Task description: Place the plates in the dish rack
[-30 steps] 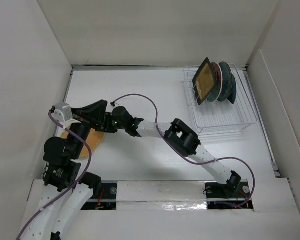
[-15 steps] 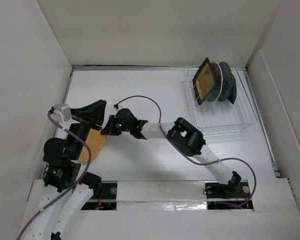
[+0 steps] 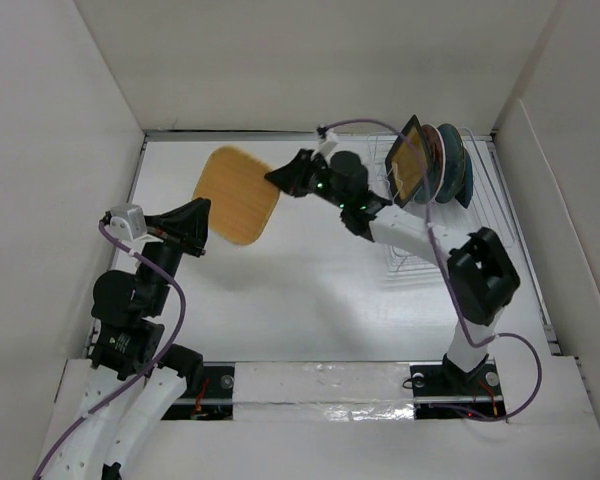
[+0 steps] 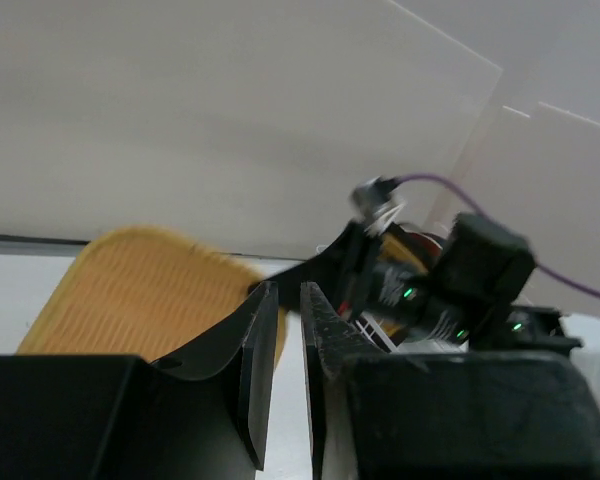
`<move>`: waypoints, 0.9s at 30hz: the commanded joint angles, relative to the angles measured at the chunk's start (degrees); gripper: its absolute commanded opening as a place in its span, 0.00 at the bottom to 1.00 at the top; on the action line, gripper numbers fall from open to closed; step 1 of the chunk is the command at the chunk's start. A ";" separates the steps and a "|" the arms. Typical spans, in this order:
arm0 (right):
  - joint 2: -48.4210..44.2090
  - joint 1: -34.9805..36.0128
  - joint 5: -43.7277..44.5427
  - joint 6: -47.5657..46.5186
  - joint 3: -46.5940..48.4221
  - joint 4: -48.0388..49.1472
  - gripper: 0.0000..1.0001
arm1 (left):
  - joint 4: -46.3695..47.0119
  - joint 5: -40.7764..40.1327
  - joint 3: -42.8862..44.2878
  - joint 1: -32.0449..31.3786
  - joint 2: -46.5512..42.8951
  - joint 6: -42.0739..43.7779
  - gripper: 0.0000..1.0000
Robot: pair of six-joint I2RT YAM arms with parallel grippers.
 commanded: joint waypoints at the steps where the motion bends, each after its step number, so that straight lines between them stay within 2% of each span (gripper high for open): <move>1: -7.36 -5.88 1.97 -3.11 -2.05 8.43 0.00 | 2.60 0.03 -0.31 0.12 1.63 0.14 0.12; 7: -16.05 -16.26 4.69 -6.44 -5.91 6.85 0.00 | 2.78 0.03 -0.58 0.12 2.25 0.05 0.12; 12: -23.01 -24.79 12.49 -16.10 -5.13 0.71 0.00 | 2.43 0.64 -0.58 0.12 3.39 -0.04 0.12; 18: -26.36 -28.49 23.13 -29.20 -2.50 -4.75 0.00 | 2.60 2.40 -0.66 0.12 4.18 -0.39 0.13; 23: -25.93 -32.18 24.20 -33.77 -0.04 -7.30 0.00 | 2.69 2.49 -0.67 0.12 4.71 -0.30 0.13; 27: -24.35 -32.19 25.69 -37.99 1.20 -8.18 0.00 | 3.13 2.58 -0.84 0.12 4.88 -0.39 0.13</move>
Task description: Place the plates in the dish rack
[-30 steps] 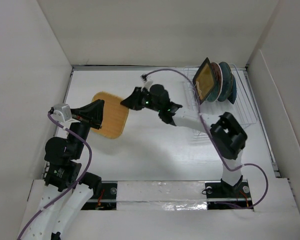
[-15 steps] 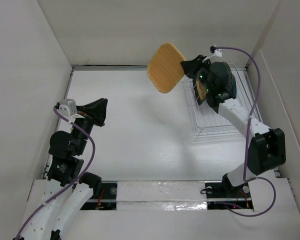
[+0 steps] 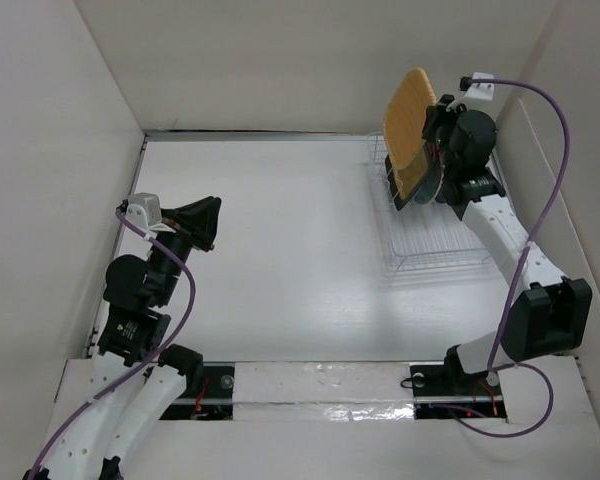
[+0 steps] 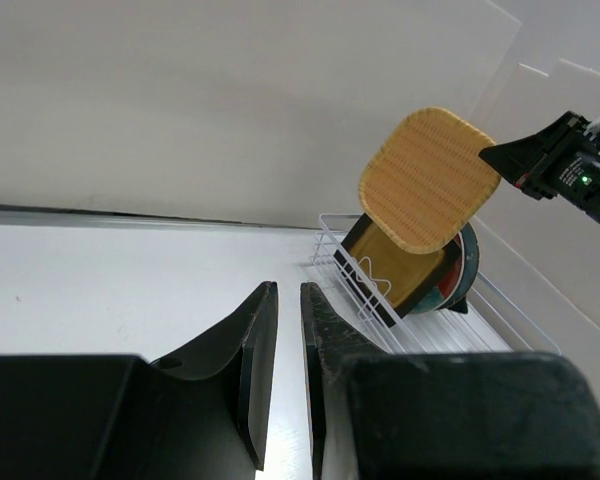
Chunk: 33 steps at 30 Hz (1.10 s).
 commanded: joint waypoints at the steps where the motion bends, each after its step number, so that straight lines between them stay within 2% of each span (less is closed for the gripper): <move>1: -0.10 0.07 2.94 -5.87 5.09 4.19 0.00 | 2.80 0.77 -0.40 0.12 0.47 -0.17 0.13; 5: 1.83 0.07 4.79 -10.86 6.15 4.19 0.00 | 2.97 0.85 -0.40 0.12 0.39 -0.26 0.13; 10: 4.20 -1.16 3.82 -11.32 6.50 4.27 0.00 | 2.80 0.85 -0.40 0.12 0.56 -0.26 0.13; 33: 7.81 3.32 8.74 -15.98 -4.92 18.42 0.00 | 2.27 0.41 -0.40 0.12 1.09 0.00 0.13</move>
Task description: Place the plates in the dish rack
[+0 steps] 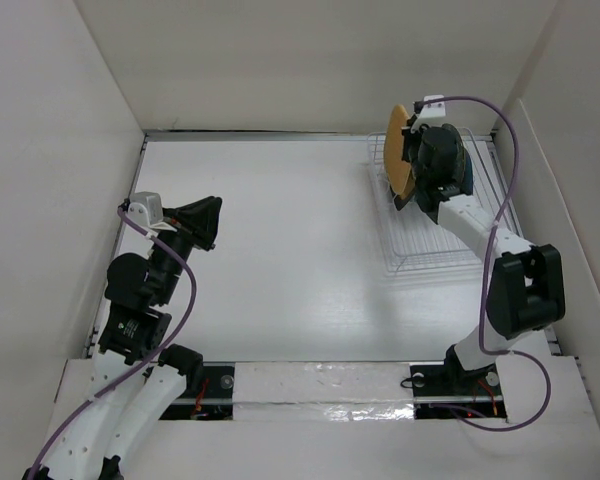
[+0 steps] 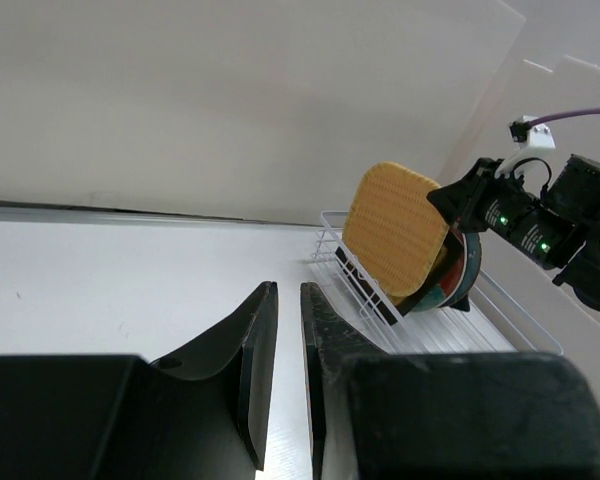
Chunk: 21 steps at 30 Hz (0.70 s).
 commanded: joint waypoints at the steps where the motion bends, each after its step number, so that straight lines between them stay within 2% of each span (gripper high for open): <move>1: -1.50 0.76 2.43 -0.94 -0.05 11.65 0.00 | 2.60 0.72 -0.38 0.12 0.45 -0.08 0.13; 6: -0.80 0.77 1.20 -0.95 0.47 11.47 0.00 | 2.34 0.55 -0.29 0.12 0.63 0.00 0.13; 18: 0.17 4.28 6.47 2.30 -14.45 24.73 0.00 | 2.51 1.42 -0.47 0.12 1.07 -0.35 0.13; 21: 0.43 5.42 8.66 3.62 -16.65 25.53 0.00 | 2.78 1.16 -0.56 0.12 0.89 -0.44 0.13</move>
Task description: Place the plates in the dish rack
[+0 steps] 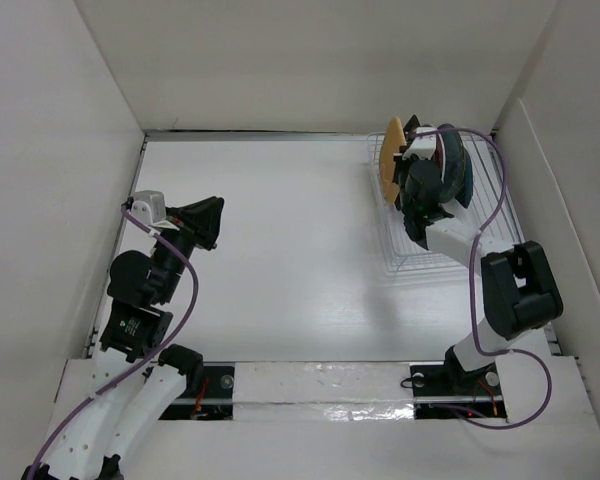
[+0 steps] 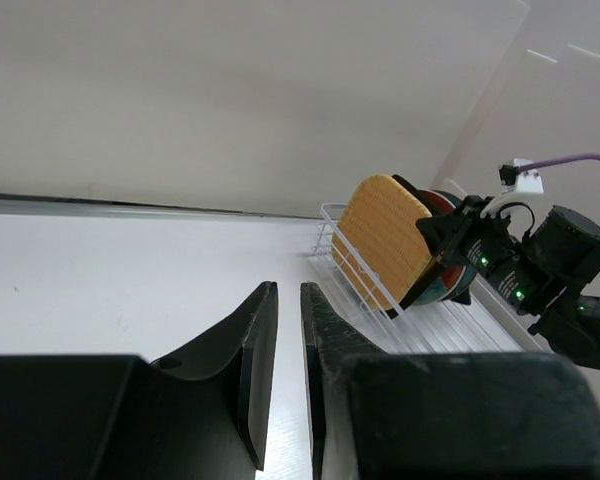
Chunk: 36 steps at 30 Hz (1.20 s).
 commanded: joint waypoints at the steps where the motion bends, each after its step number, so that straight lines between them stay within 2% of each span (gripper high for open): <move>1: -0.07 1.41 4.04 2.66 -2.22 7.79 0.02 | 2.67 0.79 -0.29 0.12 0.32 -0.37 0.13; 2: 0.19 1.41 4.48 2.93 -2.48 7.96 0.11 | 2.67 1.05 -0.38 0.12 0.41 -0.37 0.13; 6: 0.02 2.64 7.47 4.60 -4.50 9.02 0.29 | 3.02 1.23 -0.38 0.12 0.50 -0.55 0.13; 9: -1.47 2.64 7.64 4.60 -5.12 8.67 0.30 | 2.67 1.40 -0.38 0.12 0.42 -0.55 0.13; 11: -2.53 2.64 8.08 6.36 -5.03 8.14 0.39 | 2.84 1.06 -0.29 0.12 0.33 -0.46 0.13; 17: -6.13 2.64 8.26 7.58 -4.33 4.63 0.52 | 2.84 1.14 -0.38 0.12 0.15 -0.46 0.13; 24: -12.63 2.11 4.92 10.83 0.50 -5.72 0.69 | 2.23 1.49 0.23 0.12 0.85 -0.28 0.14; 27: -15.88 2.11 1.59 13.37 3.22 -11.25 0.72 | 1.70 1.49 0.32 0.12 1.12 -0.20 0.21; 28: -16.93 2.11 -1.73 14.52 3.84 -12.41 0.72 | 1.88 1.49 0.32 0.12 1.20 -0.11 0.25; 30: -19.84 2.11 -6.83 17.94 3.84 -14.00 0.50 | 1.70 1.49 0.50 0.12 1.82 -0.11 0.30; 31: -20.54 2.11 -12.77 19.52 3.93 -14.53 0.33 | 1.44 1.58 0.67 0.12 2.08 -0.02 0.32; 32: -21.16 2.80 -15.71 20.76 3.93 -14.80 0.00 | 1.44 2.54 0.67 0.12 2.34 0.07 0.36; 36: -20.73 9.39 -25.39 24.55 3.67 -14.62 0.00 | 1.35 3.52 1.02 0.12 3.31 -0.11 0.43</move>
